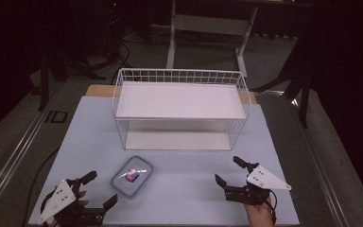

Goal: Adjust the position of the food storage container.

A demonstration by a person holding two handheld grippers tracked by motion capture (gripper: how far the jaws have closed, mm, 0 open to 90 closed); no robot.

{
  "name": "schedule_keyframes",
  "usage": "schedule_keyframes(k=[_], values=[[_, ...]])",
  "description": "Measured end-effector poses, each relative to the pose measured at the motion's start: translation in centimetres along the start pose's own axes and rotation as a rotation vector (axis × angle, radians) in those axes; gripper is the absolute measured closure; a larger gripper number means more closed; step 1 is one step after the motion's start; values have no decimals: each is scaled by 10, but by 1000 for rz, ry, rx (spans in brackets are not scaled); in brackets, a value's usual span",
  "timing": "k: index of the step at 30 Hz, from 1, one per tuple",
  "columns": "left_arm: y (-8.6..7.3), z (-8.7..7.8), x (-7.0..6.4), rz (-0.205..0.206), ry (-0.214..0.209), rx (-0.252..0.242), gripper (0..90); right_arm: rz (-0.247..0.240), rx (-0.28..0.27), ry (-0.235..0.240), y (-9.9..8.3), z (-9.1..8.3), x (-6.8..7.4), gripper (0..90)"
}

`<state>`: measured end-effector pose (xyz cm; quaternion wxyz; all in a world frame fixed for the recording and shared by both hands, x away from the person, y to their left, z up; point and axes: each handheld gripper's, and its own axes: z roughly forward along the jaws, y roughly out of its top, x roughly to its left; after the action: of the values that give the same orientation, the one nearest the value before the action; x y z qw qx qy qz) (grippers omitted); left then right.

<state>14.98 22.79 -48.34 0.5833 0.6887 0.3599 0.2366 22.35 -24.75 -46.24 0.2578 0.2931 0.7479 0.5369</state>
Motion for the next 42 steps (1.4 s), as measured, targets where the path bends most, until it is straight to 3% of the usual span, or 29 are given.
schedule_keyframes(k=[5,8,9,10,12,14,17,20,22,23,24,27,29,31,36,42], values=[[2,-1,-1,-49,-14,-22,10,-4,4,0,0,0,3,145],[5,-3,-3,-84,-22,-5,10,4,-3,-8,1,-1,3,145],[7,-5,-4,-99,-30,28,10,8,-5,-6,1,-2,3,145],[9,-6,-7,-86,24,64,9,6,-8,-6,2,-2,3,144],[10,-8,-7,-64,2,93,10,2,-13,-7,2,-2,4,145],[11,-6,-6,-54,14,199,10,1,-10,-5,3,-1,4,145],[9,-6,-1,-56,21,296,32,-1,-9,1,3,-1,5,145],[5,-4,3,-54,3,381,205,1,-17,6,4,-1,5,145],[0,1,5,-43,2,438,398,0,-18,6,4,-2,5,145],[-3,4,7,-41,-1,464,432,0,-18,7,4,-1,5,145],[-6,7,8,-37,3,490,529,0,-18,4,4,-1,5,146],[-14,17,10,-49,-18,525,751,-8,-10,-4,3,-1,6,147],[-18,26,9,-44,-12,557,836,-1,-5,8,2,0,6,147],[-21,31,10,-21,18,575,858,7,-1,16,1,1,5,147],[-18,40,19,-12,85,565,882,1,-7,24,2,-1,6,147],[-14,52,32,9,119,529,900,1,-1,25,2,0,6,147]])
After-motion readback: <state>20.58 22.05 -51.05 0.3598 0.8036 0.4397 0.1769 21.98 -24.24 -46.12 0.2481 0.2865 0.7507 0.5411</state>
